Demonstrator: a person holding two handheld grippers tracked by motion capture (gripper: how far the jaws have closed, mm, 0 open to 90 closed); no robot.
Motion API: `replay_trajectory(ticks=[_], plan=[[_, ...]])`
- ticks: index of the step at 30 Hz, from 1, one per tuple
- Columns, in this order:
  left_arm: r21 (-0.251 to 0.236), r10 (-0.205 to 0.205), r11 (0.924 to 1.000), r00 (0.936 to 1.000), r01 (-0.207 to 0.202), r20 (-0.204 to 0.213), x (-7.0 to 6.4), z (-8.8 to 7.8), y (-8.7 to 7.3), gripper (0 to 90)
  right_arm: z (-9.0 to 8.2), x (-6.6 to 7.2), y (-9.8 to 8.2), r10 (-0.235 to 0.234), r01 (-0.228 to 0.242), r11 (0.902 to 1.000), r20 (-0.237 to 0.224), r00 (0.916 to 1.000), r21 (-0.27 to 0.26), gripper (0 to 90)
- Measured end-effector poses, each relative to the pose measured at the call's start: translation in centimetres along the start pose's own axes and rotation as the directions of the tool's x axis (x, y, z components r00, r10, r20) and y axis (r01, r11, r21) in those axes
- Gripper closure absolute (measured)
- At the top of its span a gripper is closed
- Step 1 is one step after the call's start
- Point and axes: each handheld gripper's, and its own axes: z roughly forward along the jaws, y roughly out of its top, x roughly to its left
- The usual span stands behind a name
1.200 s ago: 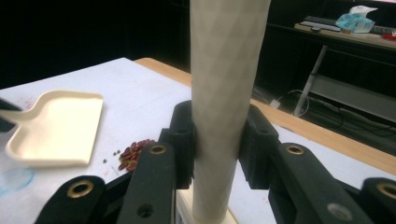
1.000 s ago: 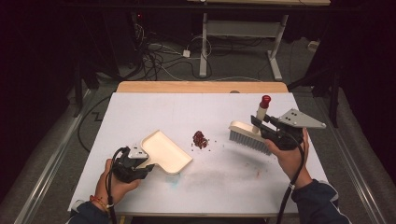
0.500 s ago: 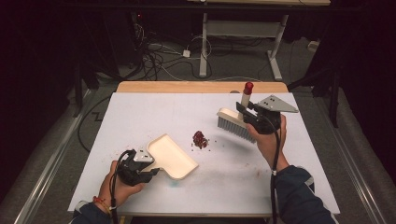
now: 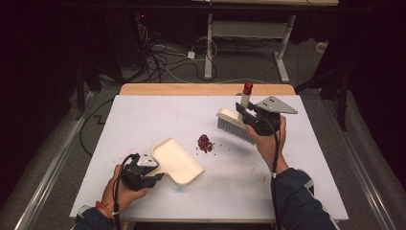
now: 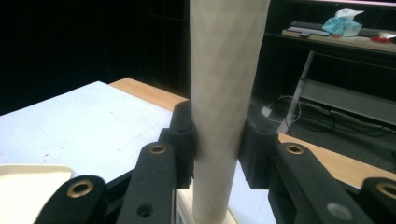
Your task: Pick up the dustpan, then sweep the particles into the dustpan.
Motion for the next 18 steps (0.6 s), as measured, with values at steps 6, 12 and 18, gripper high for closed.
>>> replay_trajectory(ticks=[6,12,18], plan=[[0.006,0.010,0.9999,0.9999,-0.010,0.006,0.0,0.2,0.3,64.3,0.5,0.6,0.0,0.004,-0.004,1.0000,-0.003,1.0000,-0.004,70.2],[0.012,-0.004,0.9999,0.9999,0.003,0.016,0.1,0.4,0.2,64.2,1.3,0.8,-0.1,-0.021,0.021,0.9998,0.027,0.9994,-0.005,70.2],[0.018,0.012,0.9998,0.9998,-0.013,0.013,0.1,0.7,0.4,64.2,3.1,0.8,-0.6,-0.018,0.018,0.9998,0.068,0.9975,-0.002,70.2]])
